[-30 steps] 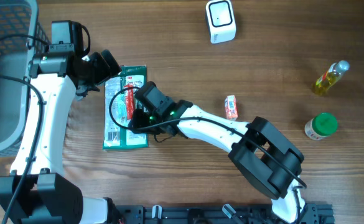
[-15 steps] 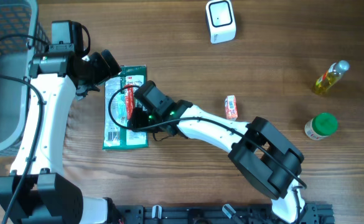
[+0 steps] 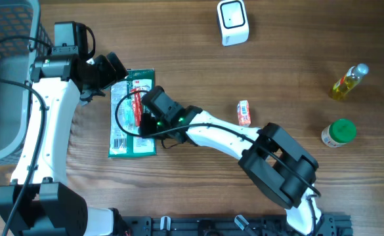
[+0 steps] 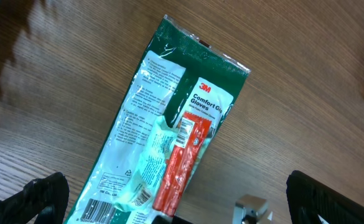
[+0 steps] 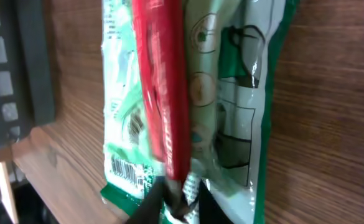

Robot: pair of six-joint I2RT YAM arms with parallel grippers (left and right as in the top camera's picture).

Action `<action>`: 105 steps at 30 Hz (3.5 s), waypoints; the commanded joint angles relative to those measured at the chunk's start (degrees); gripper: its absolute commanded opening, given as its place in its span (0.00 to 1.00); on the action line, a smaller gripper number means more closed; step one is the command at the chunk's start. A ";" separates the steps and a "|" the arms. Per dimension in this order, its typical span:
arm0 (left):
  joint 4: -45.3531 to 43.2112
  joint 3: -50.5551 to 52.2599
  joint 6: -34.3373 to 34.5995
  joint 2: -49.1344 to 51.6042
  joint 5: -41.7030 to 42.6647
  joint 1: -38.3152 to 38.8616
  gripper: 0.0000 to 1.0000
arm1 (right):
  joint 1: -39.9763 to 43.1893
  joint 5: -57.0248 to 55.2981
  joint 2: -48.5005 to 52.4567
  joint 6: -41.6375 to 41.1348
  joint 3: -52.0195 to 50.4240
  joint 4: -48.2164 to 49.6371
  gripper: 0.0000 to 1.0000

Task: Scan the item barcode
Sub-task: 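Pull the red tube off the gloves pack with the right gripper, then rotate the red tube and raise it toward the white scanner, then hold the red tube up in front of the scanner, right gripper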

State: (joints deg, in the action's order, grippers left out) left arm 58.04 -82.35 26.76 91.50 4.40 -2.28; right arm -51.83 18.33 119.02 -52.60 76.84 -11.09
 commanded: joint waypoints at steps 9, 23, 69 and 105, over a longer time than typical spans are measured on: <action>0.00 -0.17 -1.07 -0.04 0.04 -0.24 1.00 | 10.75 24.46 -10.36 21.49 -0.35 -6.97 0.04; 0.00 -0.17 -1.07 -0.04 0.07 -0.24 1.00 | 28.39 26.01 -10.86 70.60 -0.37 -46.62 0.04; 0.00 -0.17 -1.07 -0.04 0.04 -0.20 1.00 | 32.41 -5.33 -27.17 64.54 25.97 -64.63 0.04; 0.00 -0.17 -1.07 -0.04 0.04 -0.20 1.00 | 32.41 -53.13 10.93 94.97 28.79 -21.70 0.04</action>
State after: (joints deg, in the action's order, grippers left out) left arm 58.04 -82.35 26.76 91.50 4.40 -2.28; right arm -19.44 -32.88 127.13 41.47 105.41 -33.21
